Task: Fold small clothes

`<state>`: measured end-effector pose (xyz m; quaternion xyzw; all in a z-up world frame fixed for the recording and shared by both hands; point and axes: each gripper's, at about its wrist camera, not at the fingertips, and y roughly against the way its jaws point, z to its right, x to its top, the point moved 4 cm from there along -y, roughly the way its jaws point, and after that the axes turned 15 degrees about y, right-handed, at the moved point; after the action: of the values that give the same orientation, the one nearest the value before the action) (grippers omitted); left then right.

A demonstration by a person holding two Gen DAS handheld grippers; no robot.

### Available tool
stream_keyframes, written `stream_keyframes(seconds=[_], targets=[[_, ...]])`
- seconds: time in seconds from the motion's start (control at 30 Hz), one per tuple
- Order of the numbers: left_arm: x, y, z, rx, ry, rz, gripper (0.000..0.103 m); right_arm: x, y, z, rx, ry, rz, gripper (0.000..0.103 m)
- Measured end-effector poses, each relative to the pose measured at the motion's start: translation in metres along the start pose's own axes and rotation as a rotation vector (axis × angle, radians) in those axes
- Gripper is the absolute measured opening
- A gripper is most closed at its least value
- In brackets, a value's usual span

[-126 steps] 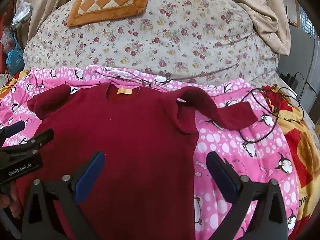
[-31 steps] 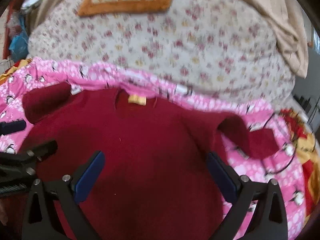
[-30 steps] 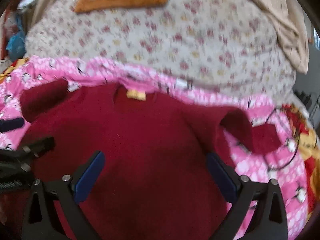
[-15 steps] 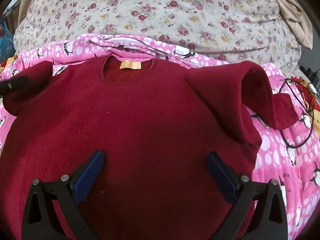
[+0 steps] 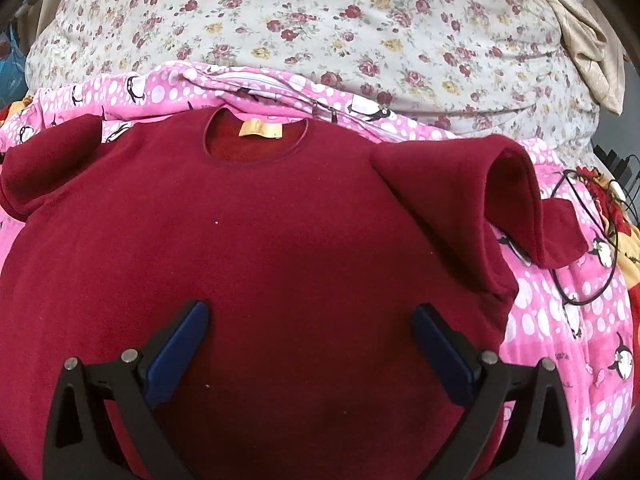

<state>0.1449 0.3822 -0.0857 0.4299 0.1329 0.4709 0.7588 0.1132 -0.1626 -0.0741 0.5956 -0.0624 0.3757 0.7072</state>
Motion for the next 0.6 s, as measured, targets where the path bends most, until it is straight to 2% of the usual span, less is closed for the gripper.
stream_keyframes(seconds=[0.13, 0.17, 0.2, 0.23, 0.3, 0.4, 0.53, 0.6], targets=[[0.011, -0.016, 0.017, -0.012, -0.030, 0.034, 0.053, 0.000, 0.000, -0.001, -0.012, 0.010, 0.000, 0.103], [0.014, -0.019, 0.022, -0.012, -0.034, 0.040, 0.051, 0.001, 0.000, -0.002, -0.013, 0.011, 0.000, 0.103], [0.016, -0.022, 0.026, 0.002, -0.044, 0.049, 0.032, 0.001, 0.000, -0.002, -0.012, 0.011, -0.001, 0.103], [0.017, -0.025, 0.028, 0.029, -0.056, 0.050, 0.001, 0.001, -0.001, -0.001, -0.010, 0.009, -0.001, 0.103], [0.011, -0.025, 0.034, 0.052, -0.090, 0.049, 0.000, 0.001, -0.002, -0.001, -0.001, 0.003, -0.005, 0.103], [0.006, -0.003, 0.044, 0.091, -0.146, 0.131, 0.000, 0.001, -0.003, 0.000, 0.009, -0.006, -0.007, 0.103], [0.029, 0.093, 0.039, 0.122, -0.081, 0.451, 0.000, 0.002, -0.003, 0.000, 0.000, -0.002, -0.003, 0.103], [0.038, 0.131, 0.037, 0.125, -0.066, 0.534, 0.000, 0.001, -0.002, 0.000, -0.005, -0.001, -0.002, 0.103]])
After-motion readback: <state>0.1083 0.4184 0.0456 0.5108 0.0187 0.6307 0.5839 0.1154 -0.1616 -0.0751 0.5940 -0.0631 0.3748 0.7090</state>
